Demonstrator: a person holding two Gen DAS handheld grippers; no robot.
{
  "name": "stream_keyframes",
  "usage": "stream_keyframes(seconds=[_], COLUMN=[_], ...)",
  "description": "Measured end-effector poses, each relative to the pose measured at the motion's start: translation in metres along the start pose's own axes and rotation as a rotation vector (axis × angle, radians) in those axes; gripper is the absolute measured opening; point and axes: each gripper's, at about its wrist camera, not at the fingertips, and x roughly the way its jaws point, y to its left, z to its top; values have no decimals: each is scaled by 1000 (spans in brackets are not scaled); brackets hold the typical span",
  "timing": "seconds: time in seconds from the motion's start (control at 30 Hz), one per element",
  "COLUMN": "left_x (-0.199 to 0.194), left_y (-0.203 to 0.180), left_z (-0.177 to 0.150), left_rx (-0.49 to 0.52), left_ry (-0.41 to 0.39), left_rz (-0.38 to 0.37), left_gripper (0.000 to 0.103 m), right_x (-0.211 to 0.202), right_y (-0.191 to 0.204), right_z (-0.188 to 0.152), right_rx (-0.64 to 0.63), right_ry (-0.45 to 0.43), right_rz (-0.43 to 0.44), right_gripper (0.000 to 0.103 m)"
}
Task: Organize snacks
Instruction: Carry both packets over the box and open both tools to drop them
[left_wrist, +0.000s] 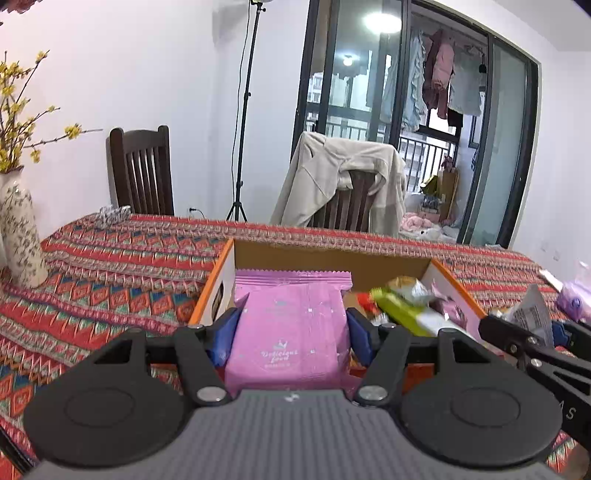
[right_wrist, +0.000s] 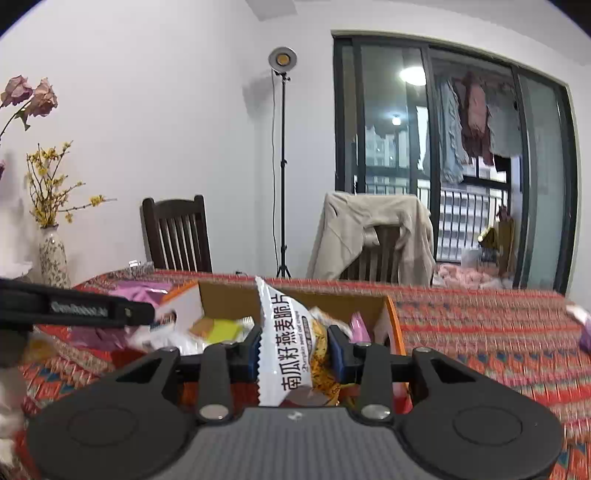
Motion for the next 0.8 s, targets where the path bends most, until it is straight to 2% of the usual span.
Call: stream_keyframes(seconds=[0.2,0.43,0.5,0.57,0.6,0.63,0.7,0.8], left_x=[32,70,75,76,74,72,66,56], left_y=[-1,1,3,7,9,11,16,24], left_z=[25,38,38,39,39,38,36,32], left_rx=[2,27,24,12,6,1,-14,-29], left_ry=[-13,5,2,-7,-16,-28,-46,-59], left_rz=[6,18,15,11,8,4,2,-33], left_gripper=[63,63,67,87,91,100,103,103], right_x=[51,111,121,124,123,121,114,99], right_y=[9,6,4,2,0,-3,-7,-15], right_z=[33,44,44,41,40,38,36,29], right_rx=[-29,-26,-27,-22,-16,-10,0,19], right_ry=[3,86,104,106,106,101,84,89], right_rz=[-3,-41,-52,-71,-75,-76,-90,-89], right_gripper=[35,35,35,47,67,87,100,103])
